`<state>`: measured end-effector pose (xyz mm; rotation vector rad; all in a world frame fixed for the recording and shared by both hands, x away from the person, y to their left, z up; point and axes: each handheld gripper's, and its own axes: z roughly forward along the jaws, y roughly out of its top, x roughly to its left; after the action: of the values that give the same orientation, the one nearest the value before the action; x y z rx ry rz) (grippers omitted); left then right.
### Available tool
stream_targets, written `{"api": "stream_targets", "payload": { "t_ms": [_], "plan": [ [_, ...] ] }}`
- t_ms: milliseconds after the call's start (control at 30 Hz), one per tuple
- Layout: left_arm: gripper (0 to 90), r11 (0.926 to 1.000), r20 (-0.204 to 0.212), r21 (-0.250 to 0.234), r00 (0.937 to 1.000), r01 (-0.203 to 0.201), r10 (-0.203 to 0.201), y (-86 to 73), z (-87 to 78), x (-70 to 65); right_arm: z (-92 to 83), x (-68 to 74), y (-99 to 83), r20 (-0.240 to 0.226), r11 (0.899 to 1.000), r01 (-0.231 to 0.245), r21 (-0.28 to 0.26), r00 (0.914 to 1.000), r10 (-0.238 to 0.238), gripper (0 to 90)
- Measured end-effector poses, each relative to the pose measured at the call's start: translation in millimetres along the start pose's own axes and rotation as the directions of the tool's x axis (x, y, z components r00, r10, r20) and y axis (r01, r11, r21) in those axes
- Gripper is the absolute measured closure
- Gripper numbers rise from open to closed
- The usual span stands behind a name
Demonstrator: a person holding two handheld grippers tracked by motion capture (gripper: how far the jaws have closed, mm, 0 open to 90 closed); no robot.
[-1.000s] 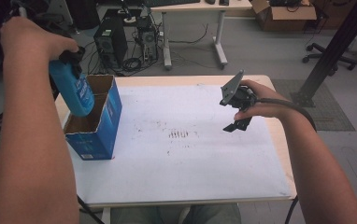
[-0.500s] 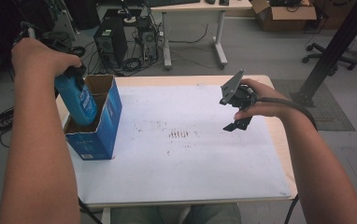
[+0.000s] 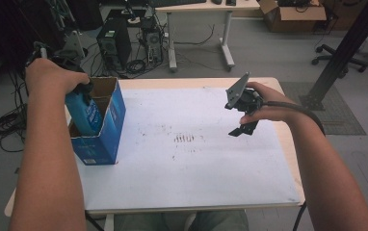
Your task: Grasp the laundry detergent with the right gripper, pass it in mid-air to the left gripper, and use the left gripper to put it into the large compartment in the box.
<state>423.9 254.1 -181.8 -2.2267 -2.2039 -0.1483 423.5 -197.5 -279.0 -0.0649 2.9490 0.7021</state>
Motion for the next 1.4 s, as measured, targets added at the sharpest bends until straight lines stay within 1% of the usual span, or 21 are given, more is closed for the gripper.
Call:
{"api": "stream_targets", "payload": {
  "t_ms": [200, 400, 633, 733, 900, 967, 1033, 1167, 1400],
  "plan": [
    [38.5, 0.9999, 0.012, 0.012, 0.9999, -0.004, 0.004, 0.1, 16.5, 0.1, -1.1, 0.6, -1.8, 0.004, 1.0, -0.003, -0.002, 1.0, 0.003, 2.8],
    [38.5, 0.9998, 0.008, 0.02, 1.0, 0.0, -0.001, -1.1, 33.8, 2.2, -2.0, 0.7, -2.3, 0.004, 1.0, -0.004, -0.002, 1.0, 0.004, 2.8],
    [38.5, 0.9998, 0.013, 0.02, 0.9999, -0.002, 0.002, -1.9, 51.5, -0.1, 0.7, -0.1, -1.5, 0.001, 1.0, -0.004, -0.001, 1.0, 0.004, 2.8],
    [38.5, 0.9996, 0.017, 0.025, 0.9998, -0.01, 0.01, -1.6, 58.9, -1.7, 1.6, 0.0, -1.0, -0.001, 1.0, -0.003, -0.001, 1.0, 0.003, 2.8],
    [38.5, 0.9995, 0.023, 0.029, 0.9997, -0.013, 0.012, -1.4, 67.1, -2.6, 1.3, 0.1, -1.6, 0.0, 1.0, -0.005, -0.001, 1.0, 0.005, 2.8],
    [38.5, 0.9996, 0.024, 0.027, 0.9997, -0.007, 0.007, -1.4, 70.1, -3.2, 1.1, 0.2, -2.1, 0.0, 1.0, -0.004, -0.004, 1.0, 0.004, 2.8],
    [38.4, 0.9994, 0.022, 0.029, 0.9996, -0.018, 0.017, -1.1, 73.5, -3.1, 1.3, 0.5, -2.5, 0.0, 1.0, -0.006, -0.003, 1.0, 0.006, 2.8],
    [38.5, 0.9996, 0.026, 0.026, 0.9996, -0.011, 0.011, -1.3, 80.4, -2.9, 2.7, 0.2, -3.0, -0.003, 1.0, -0.006, -0.003, 1.0, 0.006, 2.8],
    [38.5, 0.9995, 0.019, 0.031, 0.9998, -0.011, 0.01, -1.6, 90.7, -0.7, 4.7, -0.1, -1.6, -0.005, 1.0, -0.004, -0.002, 1.0, 0.004, 2.8]
  ]
}}
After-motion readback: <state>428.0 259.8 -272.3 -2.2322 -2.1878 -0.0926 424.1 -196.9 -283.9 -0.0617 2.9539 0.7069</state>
